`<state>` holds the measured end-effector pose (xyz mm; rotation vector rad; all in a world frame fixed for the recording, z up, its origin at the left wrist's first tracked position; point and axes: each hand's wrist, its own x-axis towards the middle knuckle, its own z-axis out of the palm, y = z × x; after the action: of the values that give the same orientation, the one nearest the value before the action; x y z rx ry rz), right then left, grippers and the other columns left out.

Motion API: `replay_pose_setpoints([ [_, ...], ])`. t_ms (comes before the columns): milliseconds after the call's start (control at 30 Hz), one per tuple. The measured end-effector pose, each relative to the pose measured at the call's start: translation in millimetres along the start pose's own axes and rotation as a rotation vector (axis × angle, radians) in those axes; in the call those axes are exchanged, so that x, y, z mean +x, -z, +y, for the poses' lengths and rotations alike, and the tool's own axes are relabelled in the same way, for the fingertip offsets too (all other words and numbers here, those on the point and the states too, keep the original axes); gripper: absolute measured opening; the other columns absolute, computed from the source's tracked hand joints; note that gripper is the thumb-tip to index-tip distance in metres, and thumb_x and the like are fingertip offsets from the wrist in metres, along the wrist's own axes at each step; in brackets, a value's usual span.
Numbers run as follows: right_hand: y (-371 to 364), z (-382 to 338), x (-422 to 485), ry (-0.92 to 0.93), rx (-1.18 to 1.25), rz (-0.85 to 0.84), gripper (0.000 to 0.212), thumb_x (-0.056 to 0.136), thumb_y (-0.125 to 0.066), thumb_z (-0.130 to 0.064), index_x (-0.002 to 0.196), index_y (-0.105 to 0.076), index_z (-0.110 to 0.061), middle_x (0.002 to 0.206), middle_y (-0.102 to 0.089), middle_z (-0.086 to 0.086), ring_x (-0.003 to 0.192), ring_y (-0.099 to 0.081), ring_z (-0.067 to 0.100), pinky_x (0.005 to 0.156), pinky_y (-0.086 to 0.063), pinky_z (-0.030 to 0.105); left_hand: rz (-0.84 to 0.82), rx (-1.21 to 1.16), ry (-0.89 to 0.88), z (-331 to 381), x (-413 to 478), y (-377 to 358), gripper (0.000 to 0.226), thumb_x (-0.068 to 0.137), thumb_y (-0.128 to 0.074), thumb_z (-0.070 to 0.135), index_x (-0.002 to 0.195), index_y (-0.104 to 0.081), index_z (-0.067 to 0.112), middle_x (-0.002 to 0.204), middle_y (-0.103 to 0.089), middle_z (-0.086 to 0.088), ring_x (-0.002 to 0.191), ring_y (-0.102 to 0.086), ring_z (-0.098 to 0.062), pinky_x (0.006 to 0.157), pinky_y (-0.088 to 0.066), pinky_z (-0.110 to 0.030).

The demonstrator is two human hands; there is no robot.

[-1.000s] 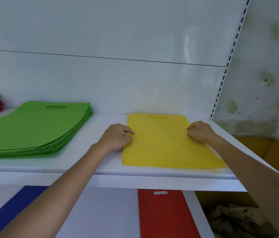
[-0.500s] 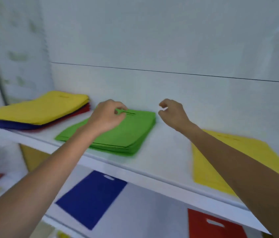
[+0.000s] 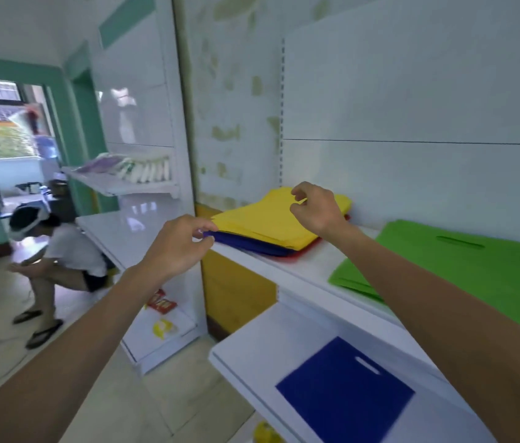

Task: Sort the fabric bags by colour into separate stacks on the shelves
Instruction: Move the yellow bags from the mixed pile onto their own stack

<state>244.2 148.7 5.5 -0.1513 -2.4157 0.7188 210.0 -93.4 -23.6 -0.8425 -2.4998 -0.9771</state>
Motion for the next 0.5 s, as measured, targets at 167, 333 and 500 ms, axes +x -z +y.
replay_pose_setpoints([
  [167,-44.4,-23.2,33.4,-0.008,0.023,-0.043,0.036,0.087,-0.051,-0.008,0.124,-0.053,-0.006,0.121,-0.056,0.01,0.106,-0.054,0.025,0.088,-0.049,0.038,-0.029,0.008,0.009,-50.3,24.3,11.7,0.022,0.089,-0.057,0.013,0.108,-0.065,0.02,0.112,-0.059,-0.004,0.093,-0.054,-0.009,0.079,-0.037,-0.019],
  [333,-72.9,-19.8,69.0,-0.023,-0.02,-0.071,0.037,0.088,-0.049,-0.009,0.125,-0.052,-0.007,0.123,-0.055,0.01,0.107,-0.054,0.025,0.088,-0.049,0.04,-0.04,-0.049,-0.006,-81.6,63.3,-13.2,0.024,0.088,-0.058,0.011,0.109,-0.065,0.018,0.113,-0.06,-0.003,0.096,-0.055,-0.011,0.081,-0.039,-0.02],
  [500,-87.0,0.6,124.1,-0.045,-0.032,-0.008,0.034,0.088,-0.051,-0.011,0.122,-0.054,-0.008,0.12,-0.057,0.009,0.102,-0.055,0.024,0.083,-0.05,0.036,-0.077,-0.086,-0.069,-101.5,124.2,-35.9,0.022,0.089,-0.057,0.012,0.108,-0.065,0.019,0.111,-0.06,-0.001,0.099,-0.056,-0.012,0.08,-0.043,-0.023],
])
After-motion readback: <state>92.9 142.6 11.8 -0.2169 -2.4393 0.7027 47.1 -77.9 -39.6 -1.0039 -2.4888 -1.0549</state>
